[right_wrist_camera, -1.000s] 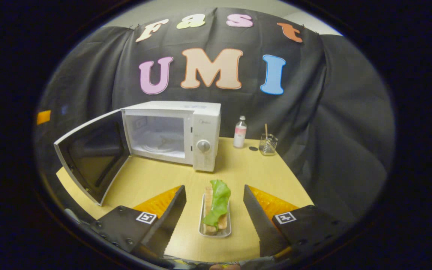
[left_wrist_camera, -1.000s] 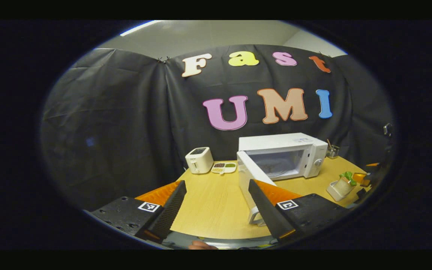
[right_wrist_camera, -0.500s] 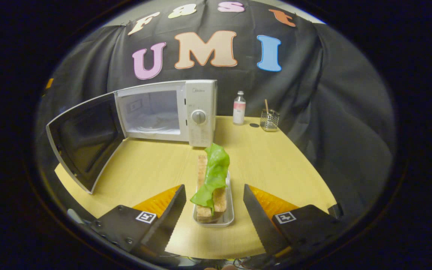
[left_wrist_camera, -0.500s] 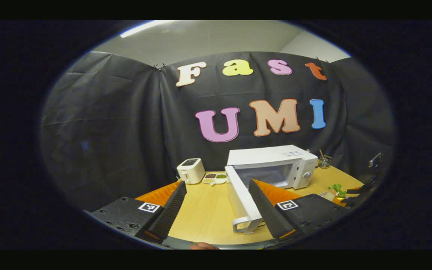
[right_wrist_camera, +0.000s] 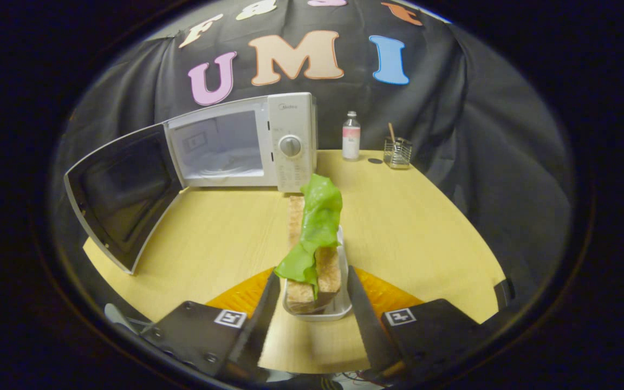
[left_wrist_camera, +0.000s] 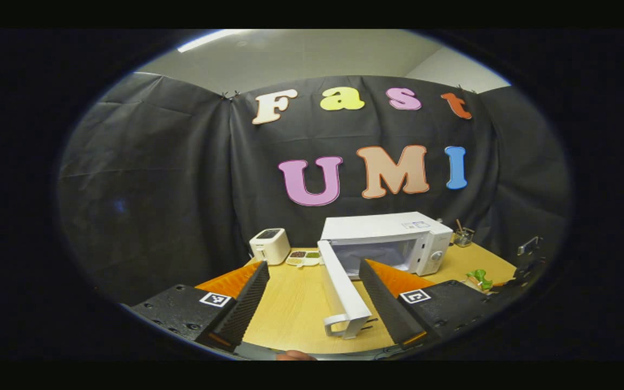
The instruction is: Open the microwave oven with the left hand, put the food in, and close the microwave oven.
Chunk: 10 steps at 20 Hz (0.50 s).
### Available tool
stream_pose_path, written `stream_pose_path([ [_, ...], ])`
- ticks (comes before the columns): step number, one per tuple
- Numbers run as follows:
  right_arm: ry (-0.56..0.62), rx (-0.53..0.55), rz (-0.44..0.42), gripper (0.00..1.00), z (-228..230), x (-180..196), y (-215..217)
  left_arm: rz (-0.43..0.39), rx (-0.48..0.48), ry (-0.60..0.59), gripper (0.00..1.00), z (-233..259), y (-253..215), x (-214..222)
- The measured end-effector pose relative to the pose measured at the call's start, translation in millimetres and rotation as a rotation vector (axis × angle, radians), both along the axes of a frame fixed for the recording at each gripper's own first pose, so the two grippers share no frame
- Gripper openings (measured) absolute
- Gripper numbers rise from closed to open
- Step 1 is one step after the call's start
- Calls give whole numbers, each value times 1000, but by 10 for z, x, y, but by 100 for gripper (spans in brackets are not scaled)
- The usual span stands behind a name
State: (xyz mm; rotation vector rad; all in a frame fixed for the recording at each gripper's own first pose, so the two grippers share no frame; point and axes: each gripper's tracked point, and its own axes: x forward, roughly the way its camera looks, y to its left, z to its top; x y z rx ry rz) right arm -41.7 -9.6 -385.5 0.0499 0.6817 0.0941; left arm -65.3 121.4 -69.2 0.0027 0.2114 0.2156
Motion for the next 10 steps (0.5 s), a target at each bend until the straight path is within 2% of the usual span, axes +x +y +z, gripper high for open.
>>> stream_pose_path([
  [2,17,4,2,59,-48,11,28,5,0,-3,97,3,29,2],
  [4,23,-7,6,50,-83,21,32,2,6,-18,97,54,24,-9],
  [5,12,-11,3,49,15,-17,15,0,12,-25,97,70,32,-5],
  [6,31,-8,7,34,-29,-27,54,-2,16,-31,98,87,43,1],
  [8,34,-15,5,34,-51,14,46,-6,10,-40,100,89,36,10],
  [9,28,-30,-4,40,-38,33,35,-8,3,-41,100,77,33,17],
  [10,15,-50,-17,40,-1,66,-9,-7,-4,-42,97,69,43,20],
])
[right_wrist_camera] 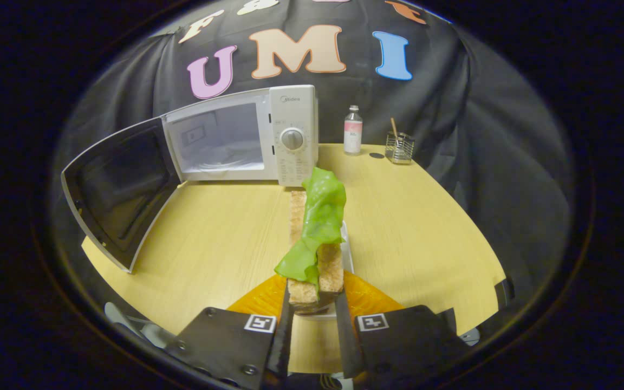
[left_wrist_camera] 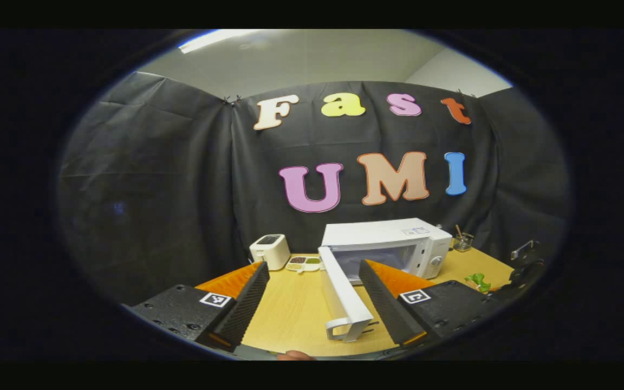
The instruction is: Open the microwave oven with the left hand, put the food in, and close the microwave oven.
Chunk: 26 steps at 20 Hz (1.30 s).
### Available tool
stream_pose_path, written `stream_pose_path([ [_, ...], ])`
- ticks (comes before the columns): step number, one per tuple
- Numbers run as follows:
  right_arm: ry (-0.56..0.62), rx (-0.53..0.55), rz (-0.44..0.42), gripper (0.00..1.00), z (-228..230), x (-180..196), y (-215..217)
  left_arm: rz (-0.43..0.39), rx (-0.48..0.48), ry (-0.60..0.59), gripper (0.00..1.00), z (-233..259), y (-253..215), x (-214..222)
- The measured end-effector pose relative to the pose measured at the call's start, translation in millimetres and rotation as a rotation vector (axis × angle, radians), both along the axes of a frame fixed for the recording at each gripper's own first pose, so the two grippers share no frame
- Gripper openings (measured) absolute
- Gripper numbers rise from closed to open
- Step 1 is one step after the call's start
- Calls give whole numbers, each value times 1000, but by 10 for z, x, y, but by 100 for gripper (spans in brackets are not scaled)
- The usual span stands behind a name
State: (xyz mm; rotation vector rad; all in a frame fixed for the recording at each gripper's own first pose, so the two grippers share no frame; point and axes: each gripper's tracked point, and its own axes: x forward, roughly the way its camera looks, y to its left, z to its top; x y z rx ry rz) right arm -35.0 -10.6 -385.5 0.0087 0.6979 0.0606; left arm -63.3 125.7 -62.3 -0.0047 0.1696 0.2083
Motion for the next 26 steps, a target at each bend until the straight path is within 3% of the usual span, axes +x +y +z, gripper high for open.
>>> stream_pose_path([
  [1,5,-1,-2,31,-10,-4,-2,-1,-3,0,97,-9,10,-4],
  [3,19,9,-10,31,-11,-27,2,-6,-12,-16,98,21,12,10],
  [4,15,10,-10,25,26,-24,1,-12,-18,-16,100,6,1,23],
  [5,9,7,-9,31,62,-12,4,-16,-24,-18,97,-7,-5,28],
  [7,-4,7,-11,31,142,-1,-2,-25,-31,-22,94,-19,-1,44],
  [8,-7,8,-14,32,174,9,3,-28,-34,-23,97,-19,4,52],
  [15,-55,8,-3,31,522,101,134,-89,-24,-49,97,-30,-2,153],
  [24,-73,79,58,31,886,347,903,-152,-32,-88,97,-53,154,243],
  [25,-68,96,62,24,899,370,1017,-161,-30,-95,100,-41,177,254],
  [26,-63,117,64,24,906,404,1133,-167,-27,-99,100,-39,208,268],
])
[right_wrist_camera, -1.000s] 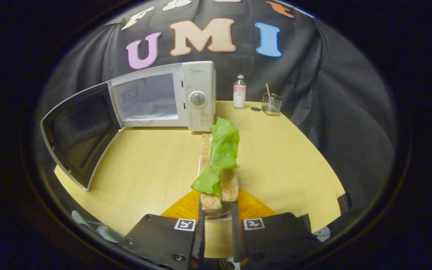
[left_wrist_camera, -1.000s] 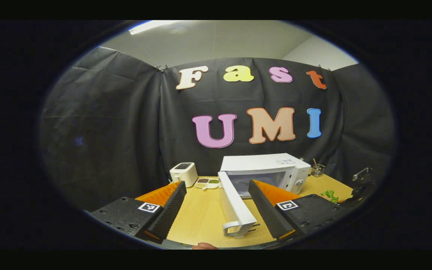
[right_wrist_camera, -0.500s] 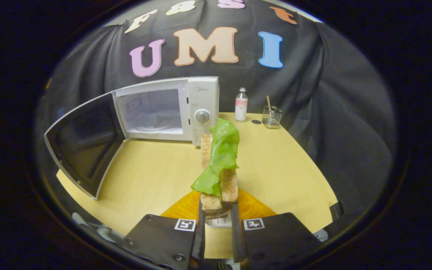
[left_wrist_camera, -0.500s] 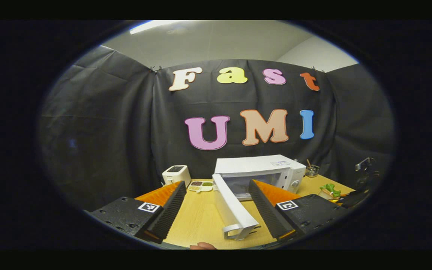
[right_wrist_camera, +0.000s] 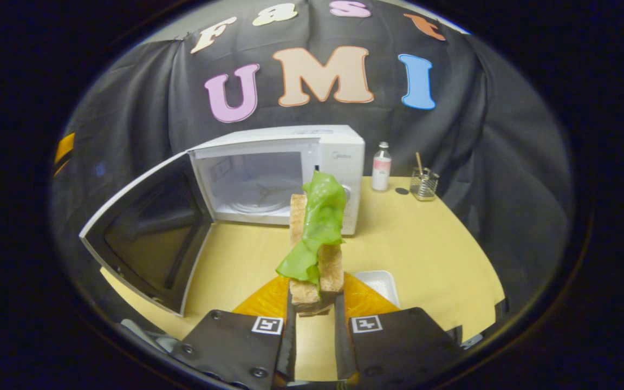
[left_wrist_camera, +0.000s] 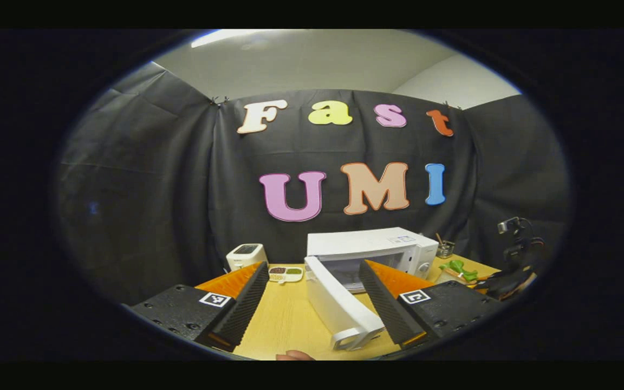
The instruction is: Open the microwave oven with the left hand, put the food in, and close the microwave oven.
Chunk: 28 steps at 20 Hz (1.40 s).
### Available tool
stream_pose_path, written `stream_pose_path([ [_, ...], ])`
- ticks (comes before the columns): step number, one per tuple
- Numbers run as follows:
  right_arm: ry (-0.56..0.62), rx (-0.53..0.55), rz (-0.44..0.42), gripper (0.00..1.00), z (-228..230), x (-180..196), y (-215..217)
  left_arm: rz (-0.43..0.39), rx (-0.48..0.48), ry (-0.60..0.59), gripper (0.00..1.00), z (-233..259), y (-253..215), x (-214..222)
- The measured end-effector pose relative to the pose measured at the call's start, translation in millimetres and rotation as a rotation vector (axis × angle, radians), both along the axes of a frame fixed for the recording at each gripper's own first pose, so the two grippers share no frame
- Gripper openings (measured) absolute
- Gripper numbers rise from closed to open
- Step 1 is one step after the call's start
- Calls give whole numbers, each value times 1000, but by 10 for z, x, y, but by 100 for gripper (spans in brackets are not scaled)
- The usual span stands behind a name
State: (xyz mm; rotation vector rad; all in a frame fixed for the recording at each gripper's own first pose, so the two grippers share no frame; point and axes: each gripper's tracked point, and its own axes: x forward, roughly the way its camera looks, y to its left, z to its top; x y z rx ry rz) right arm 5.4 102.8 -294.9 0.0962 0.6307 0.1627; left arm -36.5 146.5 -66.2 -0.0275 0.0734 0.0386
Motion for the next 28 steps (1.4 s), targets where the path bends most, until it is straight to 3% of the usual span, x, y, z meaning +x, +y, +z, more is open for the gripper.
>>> stream_pose_path([
  [12,52,137,29,24,-96,719,1088,-40,-14,-17,97,-62,68,96],
  [13,56,145,23,31,-141,795,1138,-44,-17,-18,97,-64,60,117],
  [17,89,220,-32,31,-299,1109,1325,-45,-24,-3,97,-129,75,168],
  [18,91,246,-50,24,-315,1202,1369,-46,-30,-4,97,-130,73,174],
  [19,95,276,-73,31,-322,1287,1410,-48,-38,0,97,-138,68,177],
  [22,125,399,-158,31,-368,1555,1540,-37,-35,14,97,-181,112,171],
  [23,136,436,-179,24,-390,1641,1598,-34,-32,17,97,-179,125,159],
  [24,150,463,-199,31,-428,1711,1639,-32,-28,21,97,-199,134,146],
  [28,166,582,-278,31,-475,1991,1836,-23,-23,43,97,-261,170,71],
])
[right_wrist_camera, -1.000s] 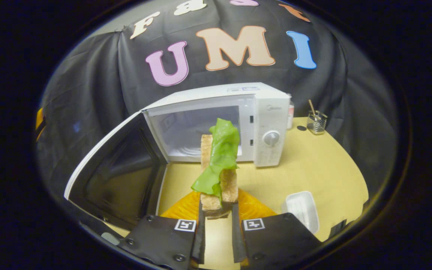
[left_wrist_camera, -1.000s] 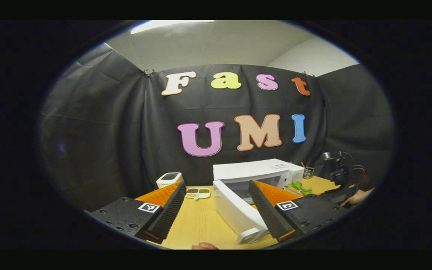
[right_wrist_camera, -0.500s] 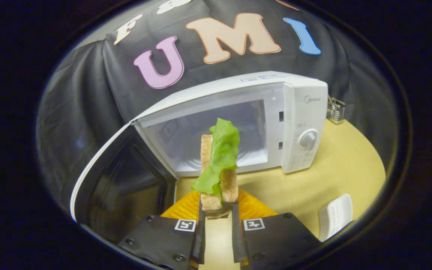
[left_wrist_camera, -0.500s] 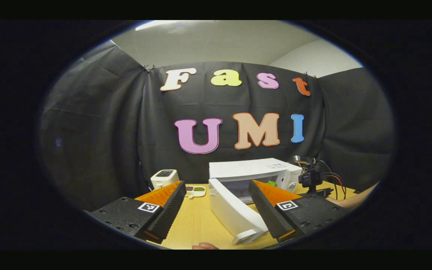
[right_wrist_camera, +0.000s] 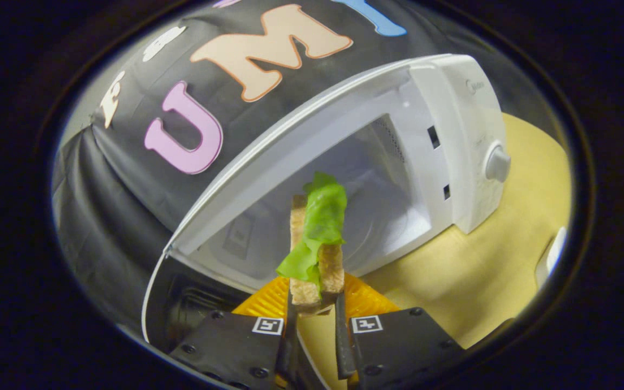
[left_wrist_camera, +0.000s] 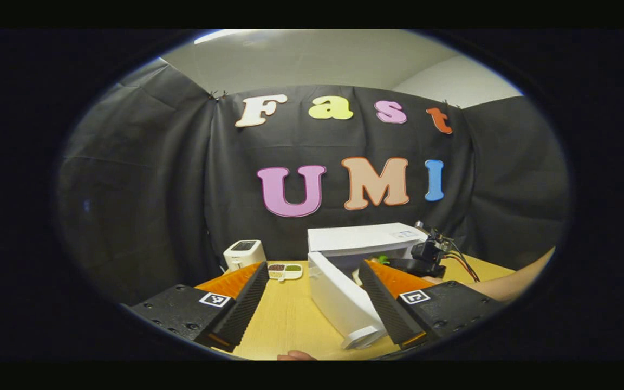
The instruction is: Open the microwave oven with the left hand, put the food in, and close the microwave oven.
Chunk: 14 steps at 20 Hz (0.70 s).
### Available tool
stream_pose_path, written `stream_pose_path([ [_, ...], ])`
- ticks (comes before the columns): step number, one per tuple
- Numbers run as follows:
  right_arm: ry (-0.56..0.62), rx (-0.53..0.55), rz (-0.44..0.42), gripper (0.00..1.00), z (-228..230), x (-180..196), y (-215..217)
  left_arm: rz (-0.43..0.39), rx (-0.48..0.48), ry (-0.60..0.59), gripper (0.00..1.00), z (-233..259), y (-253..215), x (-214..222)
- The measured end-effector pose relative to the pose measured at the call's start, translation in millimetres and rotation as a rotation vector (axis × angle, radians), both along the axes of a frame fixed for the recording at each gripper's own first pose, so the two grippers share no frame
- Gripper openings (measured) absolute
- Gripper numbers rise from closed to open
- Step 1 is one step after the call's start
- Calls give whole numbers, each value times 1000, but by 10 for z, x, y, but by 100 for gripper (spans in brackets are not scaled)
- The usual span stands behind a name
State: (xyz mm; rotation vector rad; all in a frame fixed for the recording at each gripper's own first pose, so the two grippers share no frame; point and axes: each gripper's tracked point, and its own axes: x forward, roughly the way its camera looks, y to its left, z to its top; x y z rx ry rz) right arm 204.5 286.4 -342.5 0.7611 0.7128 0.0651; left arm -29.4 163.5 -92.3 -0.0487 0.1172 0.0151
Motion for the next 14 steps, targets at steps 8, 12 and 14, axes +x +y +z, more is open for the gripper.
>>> stream_pose_path([
  [8,62,116,-128,31,-212,332,136,17,-12,36,97,-93,41,-66],
  [12,71,155,-192,31,-259,509,133,29,-14,61,94,-145,79,-107],
  [14,82,165,-211,31,-305,565,142,33,-7,70,97,-169,95,-122],
])
